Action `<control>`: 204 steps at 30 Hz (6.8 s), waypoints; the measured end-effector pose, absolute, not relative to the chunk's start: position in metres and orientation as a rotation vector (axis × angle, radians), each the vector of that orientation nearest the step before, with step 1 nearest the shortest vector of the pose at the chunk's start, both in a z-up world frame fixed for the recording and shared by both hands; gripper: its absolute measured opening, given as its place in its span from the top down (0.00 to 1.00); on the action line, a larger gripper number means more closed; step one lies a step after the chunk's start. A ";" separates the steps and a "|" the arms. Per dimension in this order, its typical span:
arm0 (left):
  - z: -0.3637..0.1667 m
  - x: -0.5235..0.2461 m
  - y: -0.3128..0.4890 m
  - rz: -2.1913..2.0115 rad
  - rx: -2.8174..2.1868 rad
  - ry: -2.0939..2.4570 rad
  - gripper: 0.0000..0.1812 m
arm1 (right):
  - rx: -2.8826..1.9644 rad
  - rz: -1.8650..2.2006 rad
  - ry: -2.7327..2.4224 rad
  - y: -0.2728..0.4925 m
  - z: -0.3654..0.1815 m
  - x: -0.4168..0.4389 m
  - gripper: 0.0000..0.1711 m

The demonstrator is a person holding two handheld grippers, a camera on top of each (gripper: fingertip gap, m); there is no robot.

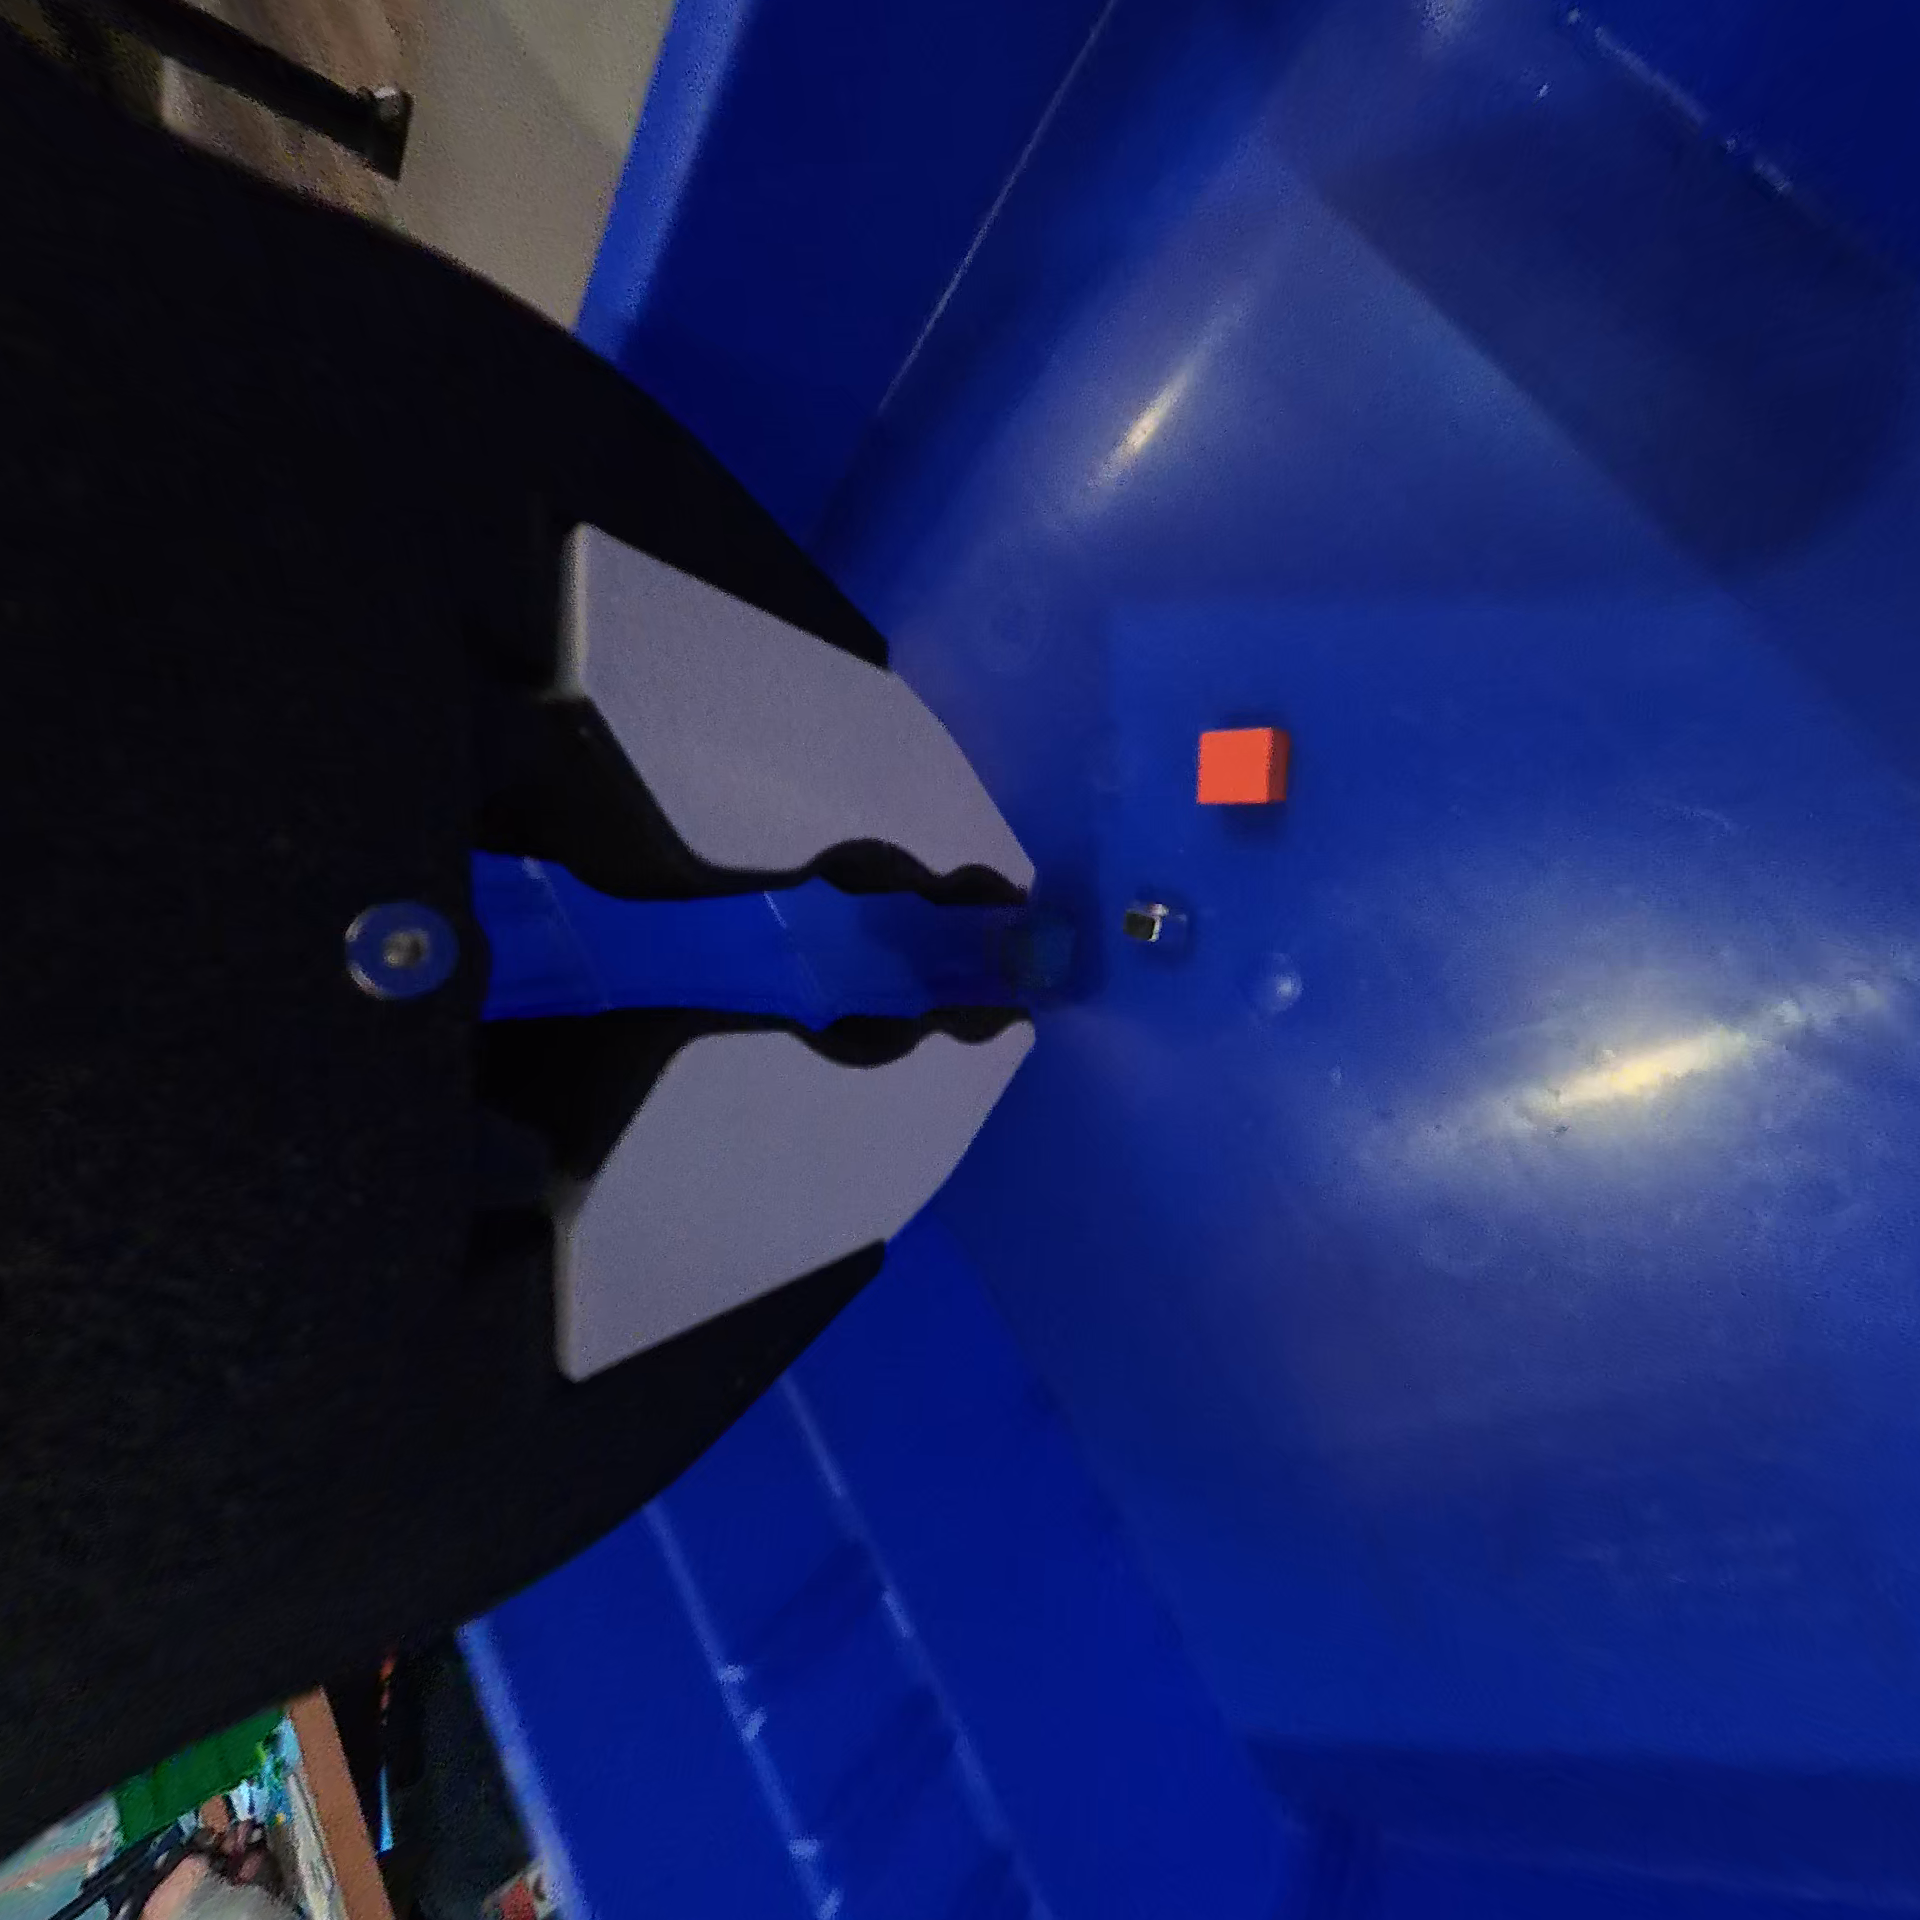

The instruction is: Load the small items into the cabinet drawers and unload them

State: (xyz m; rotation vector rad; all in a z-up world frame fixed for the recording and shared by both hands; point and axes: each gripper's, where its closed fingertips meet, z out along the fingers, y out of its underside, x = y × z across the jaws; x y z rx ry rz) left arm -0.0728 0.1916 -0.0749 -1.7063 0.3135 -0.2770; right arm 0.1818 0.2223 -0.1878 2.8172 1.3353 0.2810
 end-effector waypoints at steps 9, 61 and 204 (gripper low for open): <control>-0.068 -0.068 0.219 -0.248 -1.744 0.339 0.62 | 3.798 -0.255 1.209 0.189 -0.066 0.087 0.82; -0.115 -0.074 0.231 -0.165 -1.797 0.592 0.78 | 4.387 -0.477 0.924 0.048 -0.094 0.041 0.79; -0.133 -0.063 0.209 -0.349 -1.988 0.334 0.60 | 3.933 -0.206 0.437 0.168 -0.087 0.111 0.77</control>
